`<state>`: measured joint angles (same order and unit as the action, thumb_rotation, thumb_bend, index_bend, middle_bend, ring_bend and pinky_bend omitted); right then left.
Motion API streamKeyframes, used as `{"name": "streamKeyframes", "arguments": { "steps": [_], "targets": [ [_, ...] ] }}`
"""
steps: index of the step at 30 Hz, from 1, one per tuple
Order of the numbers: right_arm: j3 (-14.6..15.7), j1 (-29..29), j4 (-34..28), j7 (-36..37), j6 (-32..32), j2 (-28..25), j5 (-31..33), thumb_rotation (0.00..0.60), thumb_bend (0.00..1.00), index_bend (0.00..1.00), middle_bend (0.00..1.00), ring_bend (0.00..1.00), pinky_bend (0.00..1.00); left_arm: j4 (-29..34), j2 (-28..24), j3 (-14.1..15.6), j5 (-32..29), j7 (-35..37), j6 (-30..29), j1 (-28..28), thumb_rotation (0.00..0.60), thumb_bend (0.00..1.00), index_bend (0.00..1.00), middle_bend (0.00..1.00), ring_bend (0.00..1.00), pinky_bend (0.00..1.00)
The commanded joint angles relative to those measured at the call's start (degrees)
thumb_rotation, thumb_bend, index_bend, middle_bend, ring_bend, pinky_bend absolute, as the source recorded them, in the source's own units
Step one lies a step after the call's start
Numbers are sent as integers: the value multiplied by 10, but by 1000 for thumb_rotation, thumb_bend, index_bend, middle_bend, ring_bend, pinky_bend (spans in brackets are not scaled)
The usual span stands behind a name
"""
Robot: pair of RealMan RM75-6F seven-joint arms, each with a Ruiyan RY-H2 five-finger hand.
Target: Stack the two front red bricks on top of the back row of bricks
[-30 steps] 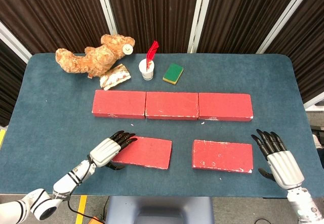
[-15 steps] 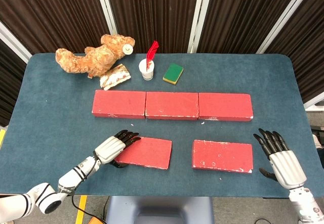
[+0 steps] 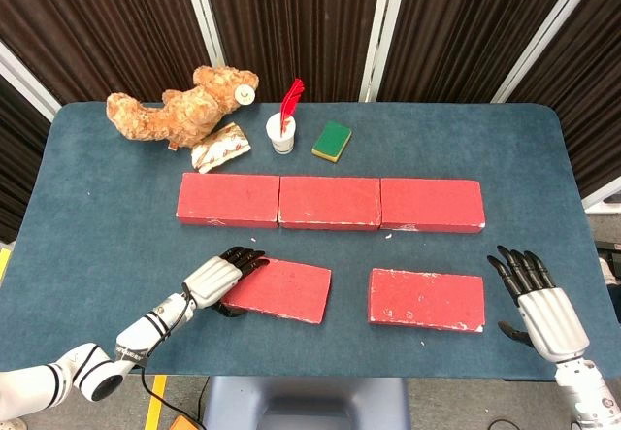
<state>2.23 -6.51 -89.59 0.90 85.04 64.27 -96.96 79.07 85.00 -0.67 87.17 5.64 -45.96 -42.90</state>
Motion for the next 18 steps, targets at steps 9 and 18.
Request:
{"name": "streamKeyframes", "arguments": {
  "steps": [9, 18],
  "targets": [
    [2, 1, -3, -2, 1, -1, -4, 600, 124, 0, 0, 0, 0, 2, -7, -4, 1, 26, -28, 2, 600, 248, 0, 614, 662, 872],
    [2, 2, -4, 6, 1, -5, -2, 600, 124, 0, 0, 0, 0, 35, -48, -46, -9, 9, -103, 13, 600, 258, 0, 698, 767, 971]
  ]
}}
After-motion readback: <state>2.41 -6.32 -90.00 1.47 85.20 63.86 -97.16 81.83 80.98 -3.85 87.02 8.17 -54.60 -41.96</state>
